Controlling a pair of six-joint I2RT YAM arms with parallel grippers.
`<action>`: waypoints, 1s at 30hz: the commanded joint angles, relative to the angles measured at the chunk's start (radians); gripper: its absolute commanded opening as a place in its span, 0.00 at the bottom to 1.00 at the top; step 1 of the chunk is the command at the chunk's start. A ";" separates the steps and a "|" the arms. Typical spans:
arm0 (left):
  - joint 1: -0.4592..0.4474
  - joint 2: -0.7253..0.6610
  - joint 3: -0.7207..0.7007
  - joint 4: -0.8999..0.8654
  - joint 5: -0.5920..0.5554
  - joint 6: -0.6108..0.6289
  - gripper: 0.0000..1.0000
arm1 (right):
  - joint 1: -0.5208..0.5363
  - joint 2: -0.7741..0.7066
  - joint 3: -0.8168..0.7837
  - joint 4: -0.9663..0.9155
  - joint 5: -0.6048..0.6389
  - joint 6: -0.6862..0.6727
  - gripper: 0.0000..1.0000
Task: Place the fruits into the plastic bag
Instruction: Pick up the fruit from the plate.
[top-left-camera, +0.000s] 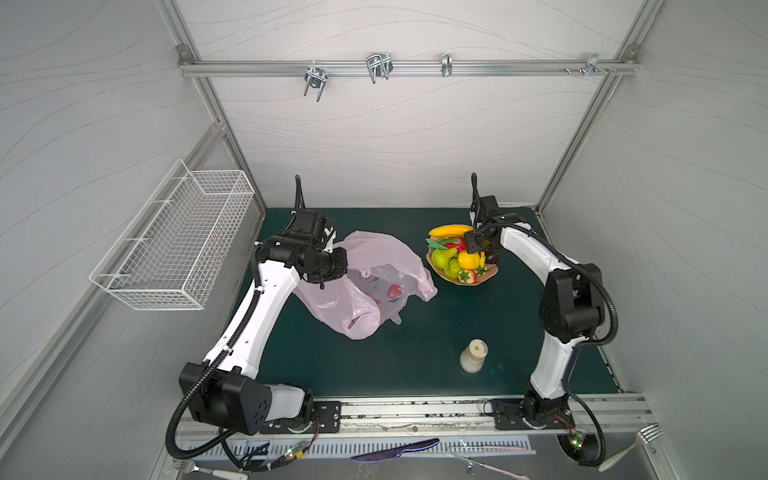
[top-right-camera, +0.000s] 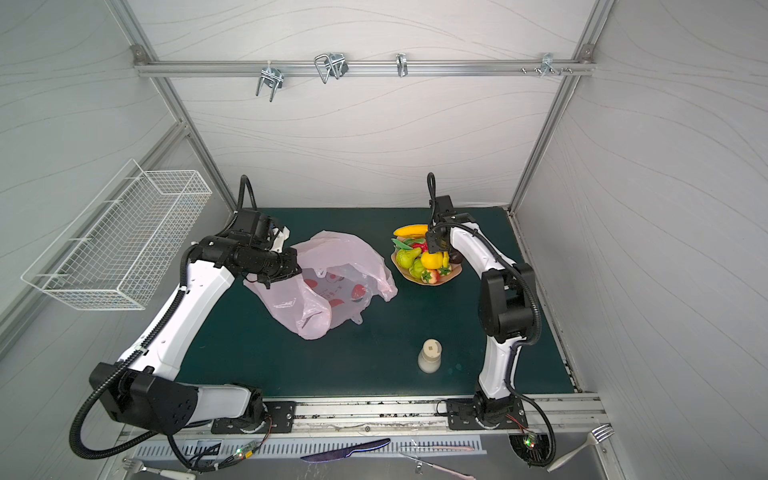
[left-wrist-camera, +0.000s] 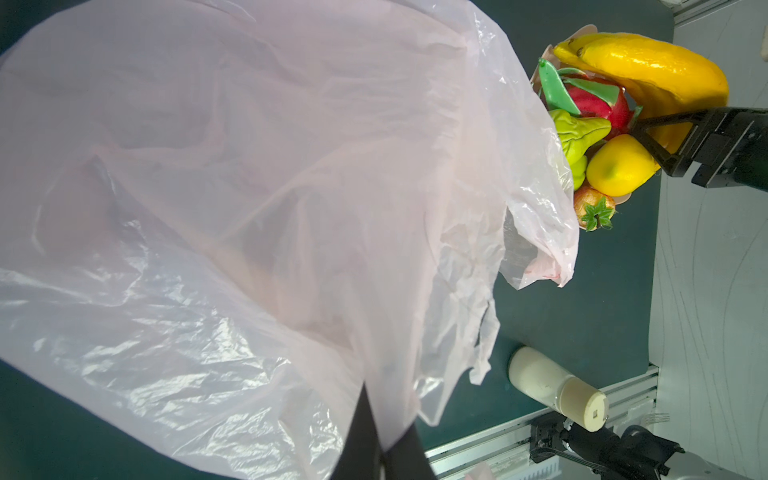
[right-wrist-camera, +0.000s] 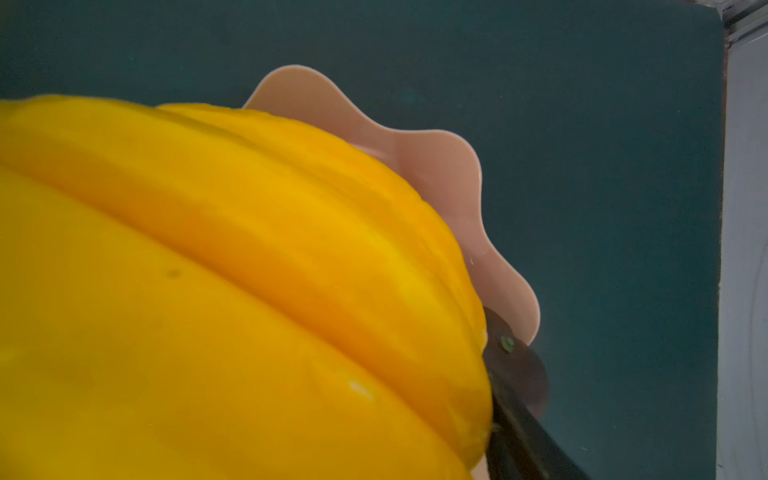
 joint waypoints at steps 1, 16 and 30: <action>0.003 -0.013 0.001 0.025 0.013 0.016 0.00 | 0.008 0.010 0.006 0.000 0.009 -0.006 0.54; 0.003 -0.002 0.008 0.039 0.014 0.021 0.00 | 0.019 -0.094 -0.055 0.046 0.082 -0.004 0.25; 0.003 -0.003 -0.005 0.057 0.013 0.021 0.00 | 0.017 -0.263 -0.038 0.056 0.169 0.006 0.22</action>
